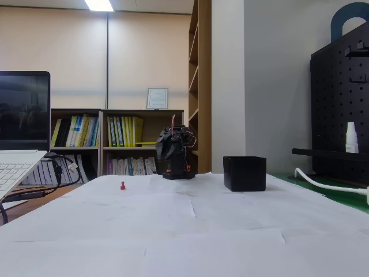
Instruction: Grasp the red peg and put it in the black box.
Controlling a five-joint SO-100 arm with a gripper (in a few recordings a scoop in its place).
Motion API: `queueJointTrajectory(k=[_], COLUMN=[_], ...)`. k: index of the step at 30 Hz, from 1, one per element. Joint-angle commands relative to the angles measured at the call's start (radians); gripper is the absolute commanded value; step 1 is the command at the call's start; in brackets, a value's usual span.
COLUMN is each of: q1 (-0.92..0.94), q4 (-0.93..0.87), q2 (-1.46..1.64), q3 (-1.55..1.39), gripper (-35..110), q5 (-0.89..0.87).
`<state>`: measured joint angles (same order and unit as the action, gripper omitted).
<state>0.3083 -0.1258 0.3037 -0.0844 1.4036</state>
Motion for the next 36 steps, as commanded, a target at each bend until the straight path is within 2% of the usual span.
queueJointTrajectory(k=[1,7,13,15,27,34,36], q1=[0.034,0.118,0.219,0.249,0.302,0.293,0.298], q4=[0.156,0.426,0.621,0.634,1.055,1.103,1.189], q2=[0.133,0.364,0.534,0.575,0.948,1.089,1.197], q3=[-0.123,-0.124,-0.094,-0.089,-0.032,-0.026,-0.02], gripper=[0,0,0,0,1,0,0], q5=[-0.018,-0.012,-0.032,-0.037,-0.011,0.005,0.02])
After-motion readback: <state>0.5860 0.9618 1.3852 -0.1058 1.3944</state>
